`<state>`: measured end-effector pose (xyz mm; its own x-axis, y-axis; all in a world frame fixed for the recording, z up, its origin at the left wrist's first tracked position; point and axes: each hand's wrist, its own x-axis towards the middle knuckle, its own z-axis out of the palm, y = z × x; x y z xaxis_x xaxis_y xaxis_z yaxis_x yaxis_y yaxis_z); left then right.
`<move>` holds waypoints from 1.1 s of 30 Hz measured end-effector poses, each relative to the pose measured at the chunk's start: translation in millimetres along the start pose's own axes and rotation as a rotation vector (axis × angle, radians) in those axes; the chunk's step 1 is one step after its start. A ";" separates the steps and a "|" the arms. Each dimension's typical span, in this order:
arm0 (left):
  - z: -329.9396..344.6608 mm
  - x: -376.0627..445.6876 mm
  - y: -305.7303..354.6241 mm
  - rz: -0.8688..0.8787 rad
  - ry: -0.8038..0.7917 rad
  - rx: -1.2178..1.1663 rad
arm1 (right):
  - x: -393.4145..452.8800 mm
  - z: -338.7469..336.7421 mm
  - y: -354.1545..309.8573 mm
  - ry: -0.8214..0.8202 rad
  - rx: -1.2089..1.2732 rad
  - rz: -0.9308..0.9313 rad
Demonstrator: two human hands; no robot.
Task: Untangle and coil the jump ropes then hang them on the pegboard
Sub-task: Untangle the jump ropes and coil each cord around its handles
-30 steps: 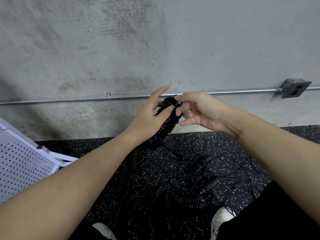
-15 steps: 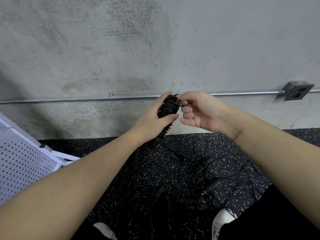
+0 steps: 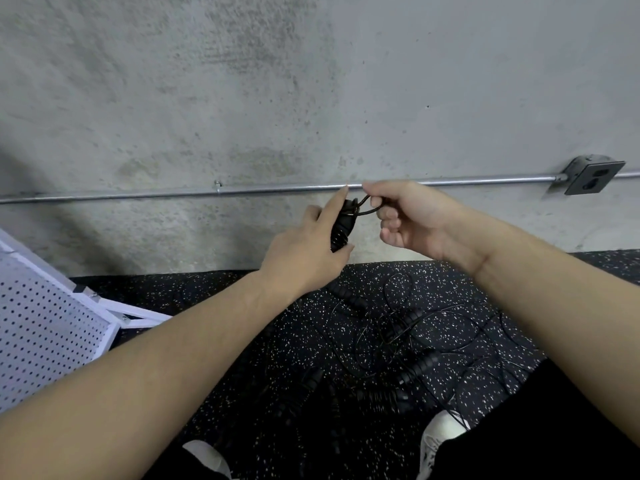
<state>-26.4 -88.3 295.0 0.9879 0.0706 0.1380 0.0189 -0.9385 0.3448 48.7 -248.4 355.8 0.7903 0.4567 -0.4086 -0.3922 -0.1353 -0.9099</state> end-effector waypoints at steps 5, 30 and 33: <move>5.2 2.5 10.8 -0.018 -0.080 0.190 | 2.3 4.5 3.1 0.093 -0.203 -0.082; -19.7 -15.6 -23.2 -0.223 -0.217 -0.566 | 9.3 9.5 12.8 -0.067 -0.204 -0.068; -17.4 -29.9 -34.0 -0.293 -0.187 -0.639 | 4.7 17.5 24.4 -0.117 -0.274 -0.036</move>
<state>-59.3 -52.5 295.2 0.9668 0.1766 -0.1846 0.2500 -0.5052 0.8260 34.7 -234.2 333.0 0.7355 0.5616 -0.3790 -0.2108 -0.3420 -0.9158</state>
